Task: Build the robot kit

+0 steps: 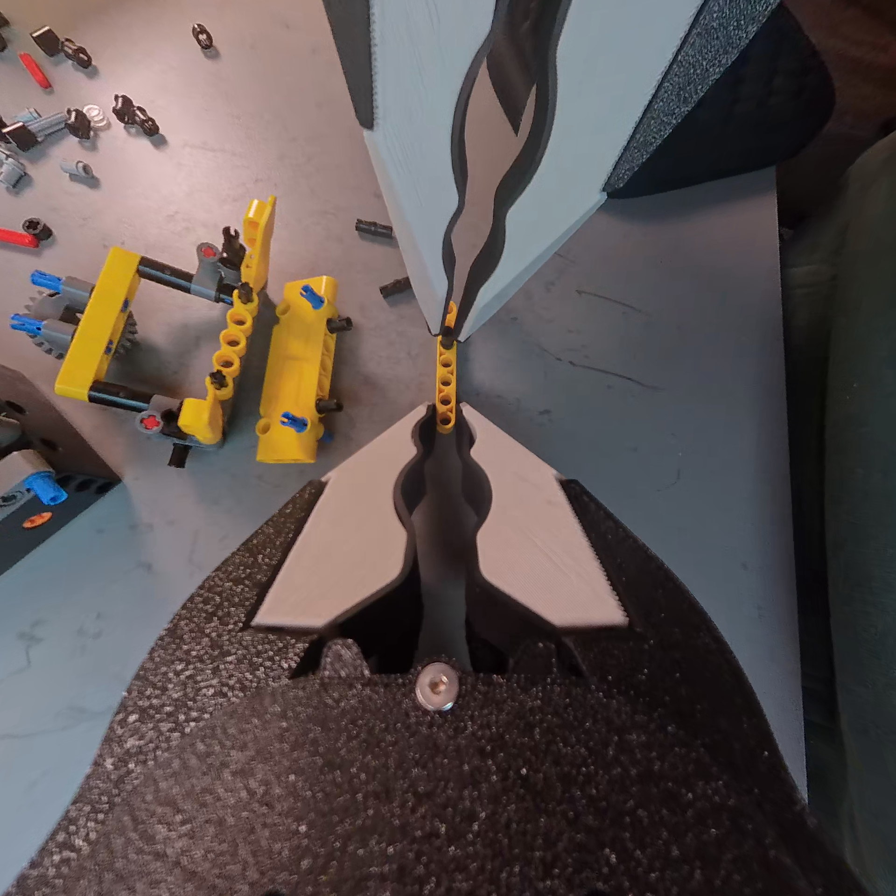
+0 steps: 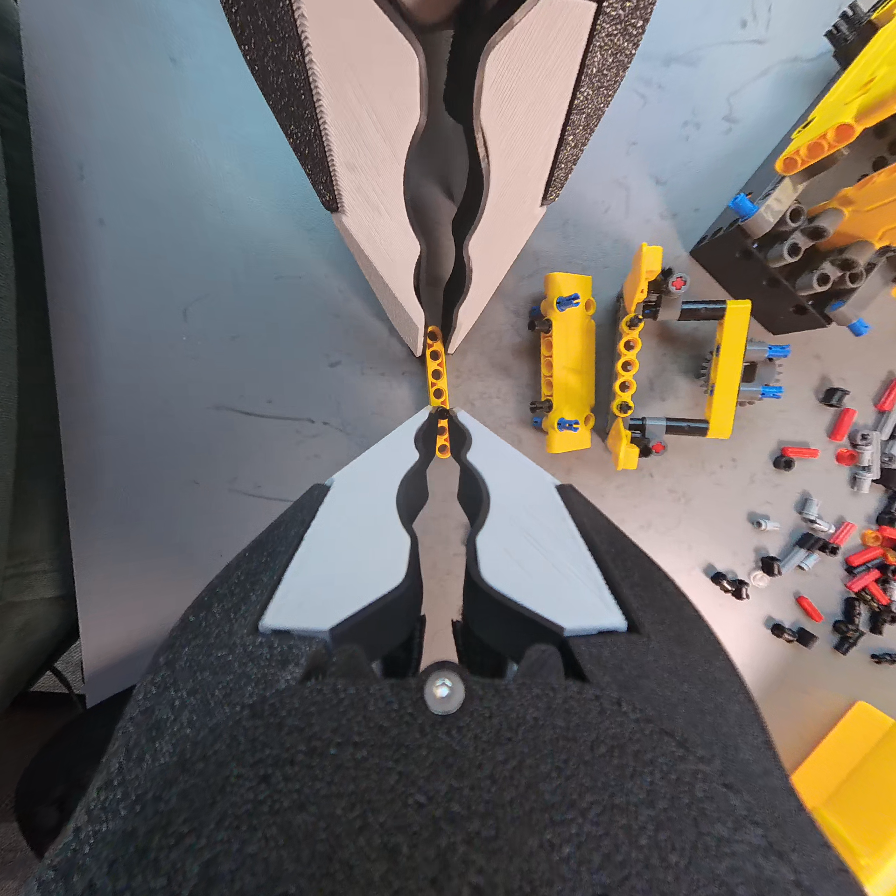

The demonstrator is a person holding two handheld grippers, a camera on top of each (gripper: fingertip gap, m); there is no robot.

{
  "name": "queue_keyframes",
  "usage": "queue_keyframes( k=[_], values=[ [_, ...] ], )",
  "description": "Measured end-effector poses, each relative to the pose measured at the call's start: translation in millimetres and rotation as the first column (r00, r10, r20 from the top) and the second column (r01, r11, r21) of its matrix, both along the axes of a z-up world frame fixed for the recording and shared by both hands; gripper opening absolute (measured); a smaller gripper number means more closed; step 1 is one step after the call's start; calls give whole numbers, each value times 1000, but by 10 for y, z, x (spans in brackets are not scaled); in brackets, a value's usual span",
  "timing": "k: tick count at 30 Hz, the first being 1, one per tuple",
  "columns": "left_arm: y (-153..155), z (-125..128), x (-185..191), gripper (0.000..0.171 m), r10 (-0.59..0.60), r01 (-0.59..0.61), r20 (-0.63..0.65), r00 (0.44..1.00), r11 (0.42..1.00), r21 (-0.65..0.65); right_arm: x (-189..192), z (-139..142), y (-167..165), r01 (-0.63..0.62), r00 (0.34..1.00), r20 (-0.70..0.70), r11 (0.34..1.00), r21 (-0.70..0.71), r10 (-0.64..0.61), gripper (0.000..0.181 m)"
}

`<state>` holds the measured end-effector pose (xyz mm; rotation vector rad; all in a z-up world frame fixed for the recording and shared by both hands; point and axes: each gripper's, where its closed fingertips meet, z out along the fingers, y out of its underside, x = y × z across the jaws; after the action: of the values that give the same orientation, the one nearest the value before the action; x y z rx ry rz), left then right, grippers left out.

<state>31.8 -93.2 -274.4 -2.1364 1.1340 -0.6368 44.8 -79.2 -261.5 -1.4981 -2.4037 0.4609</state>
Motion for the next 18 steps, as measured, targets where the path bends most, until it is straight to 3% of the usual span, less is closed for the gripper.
queue_keyframes(
  k=[18],
  values=[
    [-8,-3,0,7,-2,2,-5,1000,1000,5,32,-34,-25,-86,986,146,996,26,82,1]
  ],
)
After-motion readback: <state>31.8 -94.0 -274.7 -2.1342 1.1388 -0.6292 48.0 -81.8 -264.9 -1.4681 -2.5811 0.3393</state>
